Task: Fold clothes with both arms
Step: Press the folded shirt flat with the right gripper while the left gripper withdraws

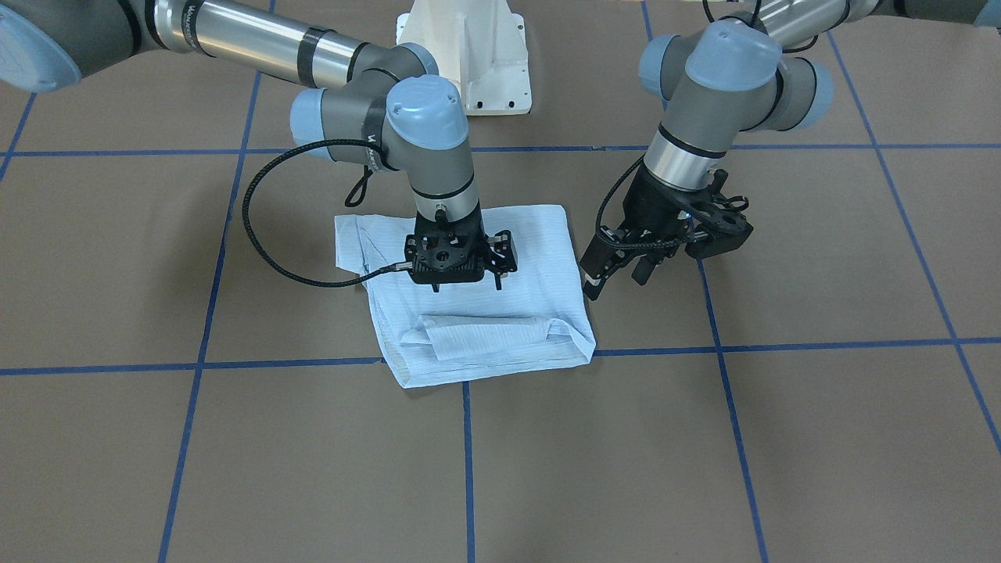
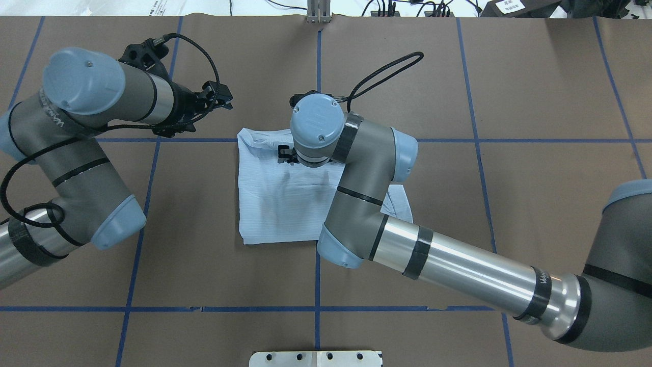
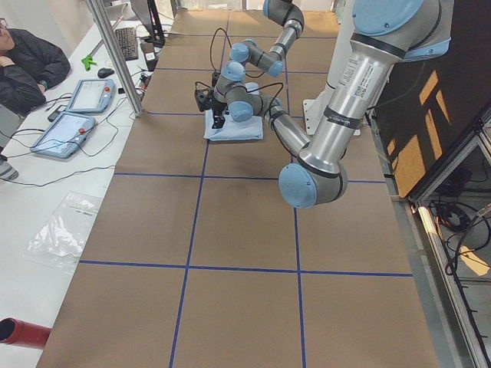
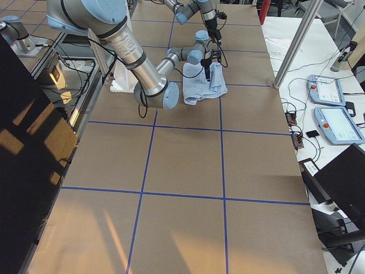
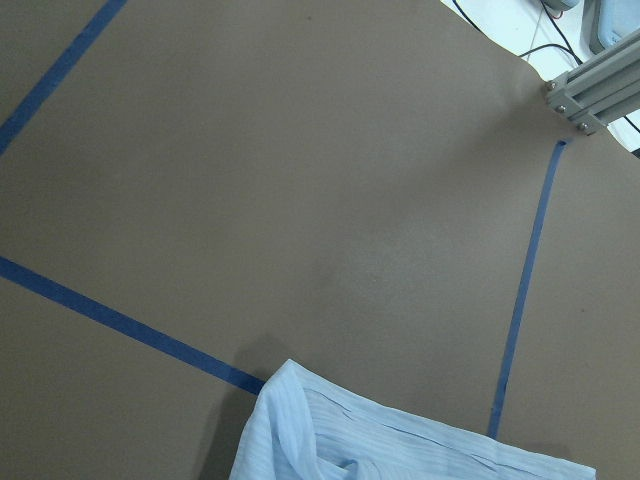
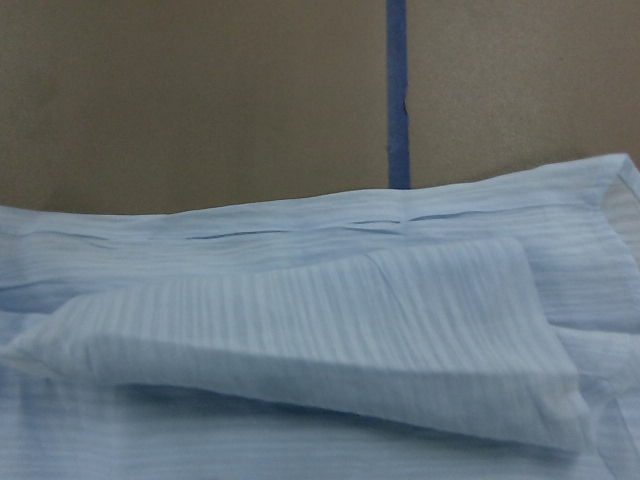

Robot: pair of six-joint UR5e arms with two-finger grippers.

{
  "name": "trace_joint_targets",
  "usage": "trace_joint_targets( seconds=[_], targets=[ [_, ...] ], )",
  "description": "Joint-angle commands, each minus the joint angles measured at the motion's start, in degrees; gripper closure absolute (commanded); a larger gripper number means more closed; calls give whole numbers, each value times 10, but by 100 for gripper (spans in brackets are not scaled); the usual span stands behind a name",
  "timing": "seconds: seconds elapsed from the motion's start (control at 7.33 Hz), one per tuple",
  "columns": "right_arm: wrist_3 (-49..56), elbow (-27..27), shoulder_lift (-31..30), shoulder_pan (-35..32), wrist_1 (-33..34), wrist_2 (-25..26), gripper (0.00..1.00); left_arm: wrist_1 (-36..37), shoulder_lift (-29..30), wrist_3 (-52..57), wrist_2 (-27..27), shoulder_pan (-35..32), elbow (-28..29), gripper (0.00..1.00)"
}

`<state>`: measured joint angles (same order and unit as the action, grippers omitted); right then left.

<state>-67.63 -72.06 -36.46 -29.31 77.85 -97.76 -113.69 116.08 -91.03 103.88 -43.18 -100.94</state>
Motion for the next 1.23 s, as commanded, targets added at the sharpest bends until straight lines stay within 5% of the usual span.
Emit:
trace_joint_targets(
  seconds=[0.0, 0.68, 0.95, 1.09],
  targets=[
    [16, 80, 52, 1, -20, 15, 0, 0, -14, 2, 0, -1, -10, 0],
    [44, 199, 97, -45, -168, 102, 0, 3, -18, -1, -1, -9, -16, 0],
    [41, 191, 100, -65, -178, 88, 0, 23, -18, 2, 0, -9, -35, 0],
    [43, 136, 69, -85, -159, 36, 0, 23, -19, 3, 0, -10, -36, 0]
  ],
)
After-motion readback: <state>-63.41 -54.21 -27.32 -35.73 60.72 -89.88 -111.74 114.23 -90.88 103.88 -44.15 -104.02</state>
